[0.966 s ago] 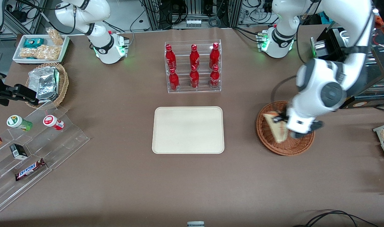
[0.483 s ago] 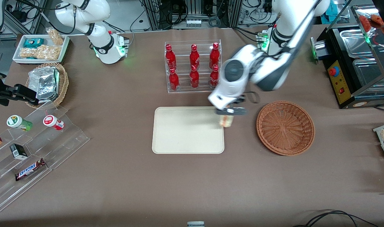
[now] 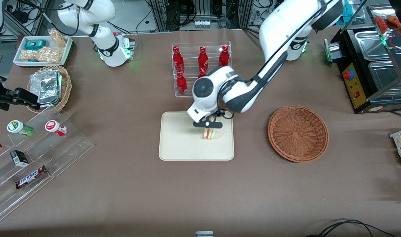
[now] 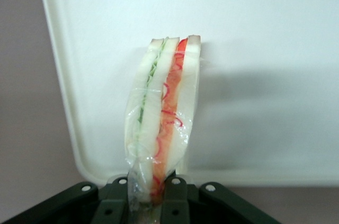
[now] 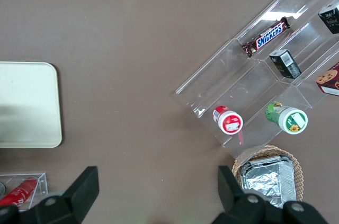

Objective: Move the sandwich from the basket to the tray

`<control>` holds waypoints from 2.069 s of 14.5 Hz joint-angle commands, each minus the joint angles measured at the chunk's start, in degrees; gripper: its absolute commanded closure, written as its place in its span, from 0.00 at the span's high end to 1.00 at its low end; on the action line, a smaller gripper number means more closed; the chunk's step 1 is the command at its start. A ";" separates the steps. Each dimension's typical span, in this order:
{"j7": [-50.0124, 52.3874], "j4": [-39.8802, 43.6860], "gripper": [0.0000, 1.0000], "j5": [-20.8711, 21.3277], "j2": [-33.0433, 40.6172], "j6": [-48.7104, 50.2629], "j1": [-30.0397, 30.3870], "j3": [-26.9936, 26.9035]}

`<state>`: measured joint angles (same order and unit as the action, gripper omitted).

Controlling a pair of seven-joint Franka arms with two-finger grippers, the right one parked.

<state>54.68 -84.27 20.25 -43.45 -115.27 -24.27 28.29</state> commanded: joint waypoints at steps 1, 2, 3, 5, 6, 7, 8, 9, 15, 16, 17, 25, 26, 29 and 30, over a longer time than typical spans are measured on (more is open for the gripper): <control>4.20 10.34 0.19 2.08 -6.46 1.54 -2.19 -0.43; 4.21 12.10 0.20 2.08 -7.43 1.54 -2.88 -0.43; 4.21 13.77 0.22 2.16 -8.49 1.54 -3.85 -0.43; 4.21 16.59 0.34 2.17 -10.42 0.66 -4.38 -0.43; 4.38 16.86 0.50 2.25 -10.61 0.22 -4.73 -0.52; 5.69 16.86 0.88 3.30 -10.52 0.30 -5.17 -1.13; 7.53 16.69 1.00 4.61 -10.26 0.39 -5.35 -1.92; 9.55 16.77 1.00 5.84 -10.08 0.57 -5.35 -2.19; 9.13 16.25 1.00 2.72 3.60 14.34 2.01 -1.31; 7.04 15.73 1.00 -0.44 6.50 17.33 3.60 -1.31; 3.02 14.41 1.00 -3.69 10.27 21.01 6.66 -1.40; -19.51 6.84 1.00 -13.04 29.90 40.02 32.15 -1.57; -21.26 6.93 1.00 -13.39 31.30 41.34 34.35 -1.57; -31.87 6.58 1.00 -15.92 35.26 45.11 29.15 -13.99; -35.48 6.32 1.00 -18.90 36.49 46.43 24.84 -21.36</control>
<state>25.04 -75.16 5.24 -11.13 -70.57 7.45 17.46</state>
